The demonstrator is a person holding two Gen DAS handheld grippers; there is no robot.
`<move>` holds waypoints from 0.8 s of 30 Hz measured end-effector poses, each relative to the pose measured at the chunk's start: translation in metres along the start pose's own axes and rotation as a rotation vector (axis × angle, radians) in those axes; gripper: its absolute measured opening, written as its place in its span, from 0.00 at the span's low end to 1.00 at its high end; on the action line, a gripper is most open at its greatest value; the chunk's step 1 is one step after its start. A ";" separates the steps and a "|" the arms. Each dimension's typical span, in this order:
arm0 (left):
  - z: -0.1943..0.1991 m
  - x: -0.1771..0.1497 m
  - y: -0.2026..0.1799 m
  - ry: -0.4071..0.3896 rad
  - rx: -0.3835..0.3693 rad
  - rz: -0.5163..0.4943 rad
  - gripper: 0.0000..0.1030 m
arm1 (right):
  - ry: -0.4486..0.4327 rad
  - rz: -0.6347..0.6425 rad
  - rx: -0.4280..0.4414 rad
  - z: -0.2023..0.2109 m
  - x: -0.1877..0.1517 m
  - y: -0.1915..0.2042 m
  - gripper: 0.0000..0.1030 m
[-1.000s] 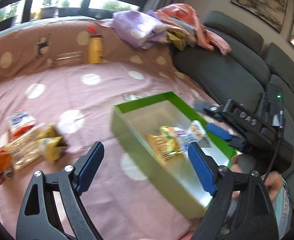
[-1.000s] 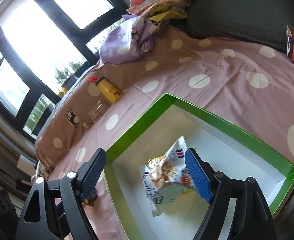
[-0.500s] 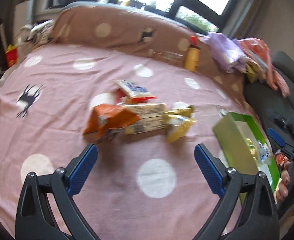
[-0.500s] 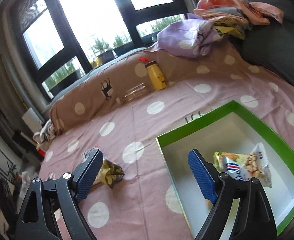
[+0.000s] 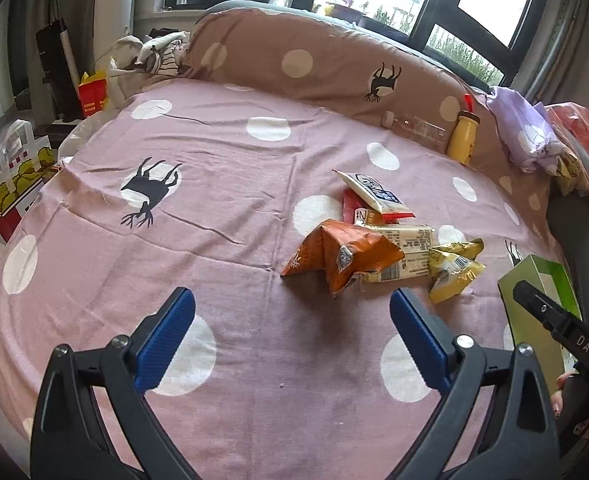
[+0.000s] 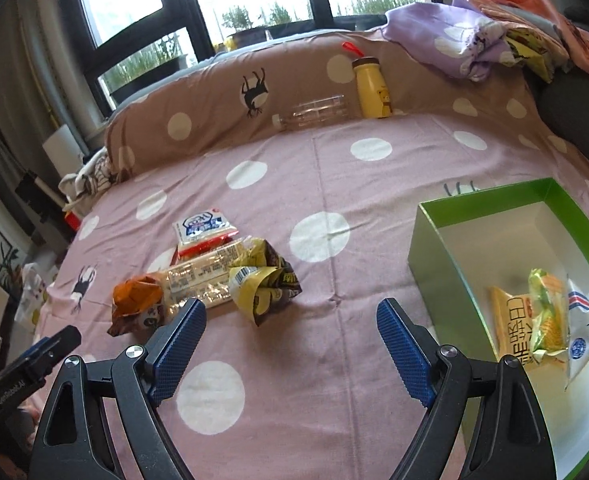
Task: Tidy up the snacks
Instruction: 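Move the right gripper to the yellow-brown snack bag and grasp it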
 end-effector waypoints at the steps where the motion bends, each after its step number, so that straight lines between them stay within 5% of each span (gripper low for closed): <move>1: 0.000 0.000 0.000 0.001 0.000 -0.002 0.96 | 0.009 0.005 0.000 -0.002 -0.002 0.003 0.85; 8: -0.002 0.001 0.010 0.019 0.011 0.019 0.96 | 0.102 -0.008 -0.006 -0.022 -0.006 0.014 0.85; 16: -0.008 -0.001 0.017 0.052 0.023 0.052 0.97 | 0.157 -0.020 -0.027 -0.060 0.028 0.018 0.85; 24: -0.013 -0.006 0.014 0.068 0.043 0.017 0.97 | 0.244 0.025 -0.005 -0.103 -0.008 0.026 0.85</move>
Point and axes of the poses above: each gripper's, at about its wrist camera, not at the fingertips, and z roughly against the way its jaws point, y to its left, x to its top, the point moved 8 cm from there along -z, roughly the way its jaws point, and after that the axes turned 14 degrees about -y, right-handed, at the moved point
